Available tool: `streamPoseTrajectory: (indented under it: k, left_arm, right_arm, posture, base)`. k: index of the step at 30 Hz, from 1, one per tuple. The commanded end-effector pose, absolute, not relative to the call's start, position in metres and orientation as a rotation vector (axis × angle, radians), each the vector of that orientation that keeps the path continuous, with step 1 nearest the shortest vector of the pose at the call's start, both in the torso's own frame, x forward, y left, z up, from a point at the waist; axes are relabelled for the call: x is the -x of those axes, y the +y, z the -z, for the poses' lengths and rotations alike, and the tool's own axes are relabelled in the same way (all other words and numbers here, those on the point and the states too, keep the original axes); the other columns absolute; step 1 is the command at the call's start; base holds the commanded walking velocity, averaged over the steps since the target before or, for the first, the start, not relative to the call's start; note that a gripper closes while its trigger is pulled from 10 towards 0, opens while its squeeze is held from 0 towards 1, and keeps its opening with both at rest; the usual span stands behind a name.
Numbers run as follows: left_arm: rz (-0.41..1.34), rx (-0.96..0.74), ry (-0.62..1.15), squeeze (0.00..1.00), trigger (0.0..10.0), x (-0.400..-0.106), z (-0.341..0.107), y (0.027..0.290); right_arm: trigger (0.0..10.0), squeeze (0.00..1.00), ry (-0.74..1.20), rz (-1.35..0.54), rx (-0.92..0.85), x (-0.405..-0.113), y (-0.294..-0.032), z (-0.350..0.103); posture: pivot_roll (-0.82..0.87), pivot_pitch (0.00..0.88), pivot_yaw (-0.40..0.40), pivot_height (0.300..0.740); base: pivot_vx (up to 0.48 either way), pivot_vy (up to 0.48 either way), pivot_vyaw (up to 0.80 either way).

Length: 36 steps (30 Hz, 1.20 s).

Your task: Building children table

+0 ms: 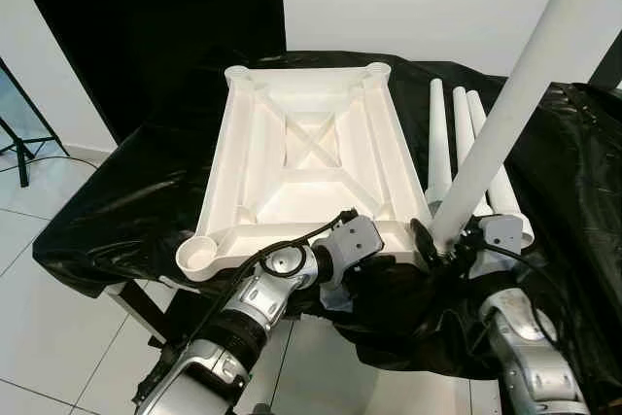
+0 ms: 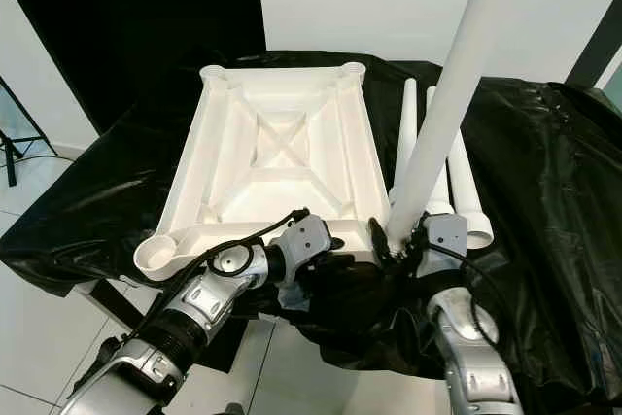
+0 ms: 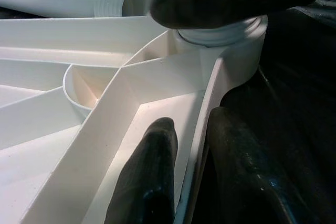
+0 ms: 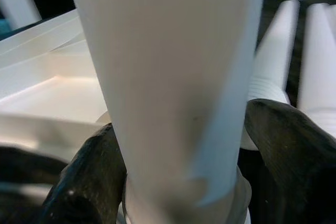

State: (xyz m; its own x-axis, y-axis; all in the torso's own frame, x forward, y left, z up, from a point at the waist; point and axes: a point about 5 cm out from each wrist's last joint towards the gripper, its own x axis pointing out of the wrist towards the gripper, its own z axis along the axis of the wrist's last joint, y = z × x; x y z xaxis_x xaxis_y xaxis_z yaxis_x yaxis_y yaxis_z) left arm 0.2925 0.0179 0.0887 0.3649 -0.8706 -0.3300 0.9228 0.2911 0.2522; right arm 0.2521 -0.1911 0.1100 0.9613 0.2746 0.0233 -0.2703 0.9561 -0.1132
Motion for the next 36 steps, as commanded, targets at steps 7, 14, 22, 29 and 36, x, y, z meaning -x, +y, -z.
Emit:
streamPoseTrajectory:
  k: [7,14,22,29,36]
  left_arm:
    - [1.227,-0.458,0.309,0.00,10.0,-0.282,-0.058,0.033]
    - [1.223,-0.458,0.310,0.00,10.0,-0.282,-0.057,0.034]
    - [1.225,-0.460,0.310,0.00,10.0,-0.282,-0.057,0.033]
    - [1.233,-0.453,0.307,0.00,10.0,-0.280,-0.057,0.028]
    - [1.237,-0.451,0.312,0.00,10.0,-0.279,-0.055,0.029]
  right_arm:
    - [0.0,0.00,0.061,-0.407,0.113,-0.257,-0.213,-0.108]
    - [0.0,0.00,0.070,-0.458,0.082,-0.257,-0.208,-0.107]
    - [0.0,0.00,0.038,-0.339,0.041,-0.255,-0.205,-0.102]
    - [0.0,0.00,-0.072,0.028,0.075,-0.238,-0.211,-0.103]
    - [0.0,0.00,-0.070,0.146,0.029,-0.240,-0.208,-0.102]
  posture:
    - [0.22,0.000,-0.017,0.740]
    - [0.22,0.000,-0.014,0.740]
    - [0.22,0.000,-0.017,0.740]
    - [0.21,0.000,-0.022,0.740]
    - [0.20,0.000,-0.018,0.740]
  base:
    - [0.000,0.000,0.00]
    - [0.000,0.000,0.00]
    - [0.000,0.000,0.00]
    - [0.000,0.000,0.00]
    - [0.000,0.000,0.00]
